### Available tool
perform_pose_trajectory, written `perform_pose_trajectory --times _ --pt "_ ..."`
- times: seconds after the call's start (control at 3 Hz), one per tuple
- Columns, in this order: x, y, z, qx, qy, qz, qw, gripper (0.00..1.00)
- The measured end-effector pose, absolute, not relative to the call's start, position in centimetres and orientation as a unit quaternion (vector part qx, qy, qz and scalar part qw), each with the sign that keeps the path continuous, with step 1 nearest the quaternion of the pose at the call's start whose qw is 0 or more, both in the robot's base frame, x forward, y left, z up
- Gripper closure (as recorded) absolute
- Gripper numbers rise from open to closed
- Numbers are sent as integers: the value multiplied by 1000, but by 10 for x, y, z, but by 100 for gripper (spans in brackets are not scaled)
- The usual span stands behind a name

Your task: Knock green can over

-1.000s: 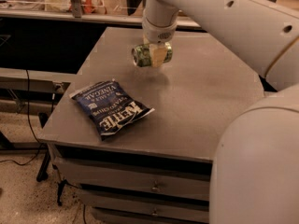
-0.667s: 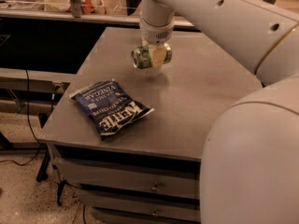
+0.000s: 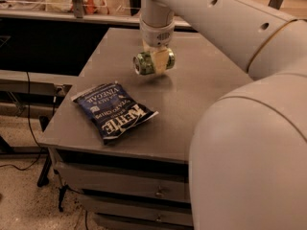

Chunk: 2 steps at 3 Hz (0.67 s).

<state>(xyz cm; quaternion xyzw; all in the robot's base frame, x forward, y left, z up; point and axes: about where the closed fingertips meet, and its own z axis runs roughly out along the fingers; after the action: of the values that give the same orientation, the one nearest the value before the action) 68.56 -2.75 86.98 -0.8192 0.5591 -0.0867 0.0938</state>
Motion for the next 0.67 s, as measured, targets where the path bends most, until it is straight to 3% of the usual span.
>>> perform_pose_trajectory --times 0.33,0.67 --pt "684 -26 866 -821 558 -80 85 12" --pt "684 -25 863 -822 558 -76 81 0"
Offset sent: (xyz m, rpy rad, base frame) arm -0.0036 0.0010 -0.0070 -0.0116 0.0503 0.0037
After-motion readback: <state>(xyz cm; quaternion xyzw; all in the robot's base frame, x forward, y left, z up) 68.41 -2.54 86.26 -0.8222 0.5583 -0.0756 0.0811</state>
